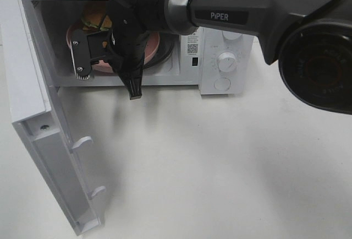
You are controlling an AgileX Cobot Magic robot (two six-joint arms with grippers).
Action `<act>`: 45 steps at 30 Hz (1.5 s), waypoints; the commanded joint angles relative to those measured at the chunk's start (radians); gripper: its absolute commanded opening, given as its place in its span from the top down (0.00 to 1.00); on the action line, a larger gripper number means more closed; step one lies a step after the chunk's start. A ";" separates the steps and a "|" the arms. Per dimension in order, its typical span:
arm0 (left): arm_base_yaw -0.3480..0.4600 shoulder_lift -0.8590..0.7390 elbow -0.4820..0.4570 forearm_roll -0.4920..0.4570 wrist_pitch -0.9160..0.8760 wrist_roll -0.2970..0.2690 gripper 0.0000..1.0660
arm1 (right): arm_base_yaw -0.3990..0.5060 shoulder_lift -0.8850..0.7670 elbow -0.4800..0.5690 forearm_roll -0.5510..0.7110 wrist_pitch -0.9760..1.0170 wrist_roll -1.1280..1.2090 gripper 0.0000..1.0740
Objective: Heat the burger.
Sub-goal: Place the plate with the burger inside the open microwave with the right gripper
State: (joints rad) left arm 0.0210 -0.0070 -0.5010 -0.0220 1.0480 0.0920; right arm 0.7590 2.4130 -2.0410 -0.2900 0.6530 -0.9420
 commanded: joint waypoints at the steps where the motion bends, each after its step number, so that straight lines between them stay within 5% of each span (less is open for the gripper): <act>1: 0.001 -0.018 0.003 0.001 -0.009 -0.004 0.13 | -0.004 0.015 -0.052 -0.031 -0.048 0.000 1.00; 28: 0.001 -0.018 0.003 0.002 -0.009 -0.004 0.13 | -0.039 0.043 -0.061 -0.029 -0.103 -0.004 0.94; 45: 0.001 -0.018 0.003 0.002 -0.009 -0.004 0.13 | -0.039 0.037 -0.060 0.055 -0.044 -0.106 0.59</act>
State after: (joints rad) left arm 0.0210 -0.0070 -0.5010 -0.0220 1.0480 0.0920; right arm 0.7240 2.4680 -2.0910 -0.2560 0.5850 -1.0060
